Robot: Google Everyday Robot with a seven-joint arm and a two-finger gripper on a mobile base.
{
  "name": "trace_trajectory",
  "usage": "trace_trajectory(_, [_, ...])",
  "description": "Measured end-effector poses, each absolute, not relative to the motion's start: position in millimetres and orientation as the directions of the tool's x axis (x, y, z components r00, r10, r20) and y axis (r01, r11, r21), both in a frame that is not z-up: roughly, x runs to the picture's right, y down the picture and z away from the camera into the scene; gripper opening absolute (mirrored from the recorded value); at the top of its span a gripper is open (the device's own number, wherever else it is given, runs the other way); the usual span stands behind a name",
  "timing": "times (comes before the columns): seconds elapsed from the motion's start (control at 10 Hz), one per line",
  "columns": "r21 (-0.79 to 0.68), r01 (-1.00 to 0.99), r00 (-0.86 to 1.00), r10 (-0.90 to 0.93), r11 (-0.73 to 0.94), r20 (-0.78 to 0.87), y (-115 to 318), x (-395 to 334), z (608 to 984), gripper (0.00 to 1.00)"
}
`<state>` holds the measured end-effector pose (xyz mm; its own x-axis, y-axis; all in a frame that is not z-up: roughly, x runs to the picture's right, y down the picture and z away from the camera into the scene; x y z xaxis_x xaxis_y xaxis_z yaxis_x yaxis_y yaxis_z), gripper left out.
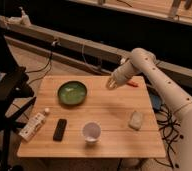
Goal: Move the arm in a circular motion
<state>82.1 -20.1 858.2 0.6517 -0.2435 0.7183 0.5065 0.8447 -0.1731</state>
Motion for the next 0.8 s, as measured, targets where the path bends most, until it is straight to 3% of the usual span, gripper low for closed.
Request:
trace_trajectory(0.5, [-0.177, 0.521, 0.641, -0.247, 0.835, 0.727, -42.9, 51.7, 930.3, 0.0])
trace_trajectory(0.8, [-0.197, 0.474, 0.724, -0.253, 0.858, 0.642, -41.6, 91.1, 934.3, 0.05])
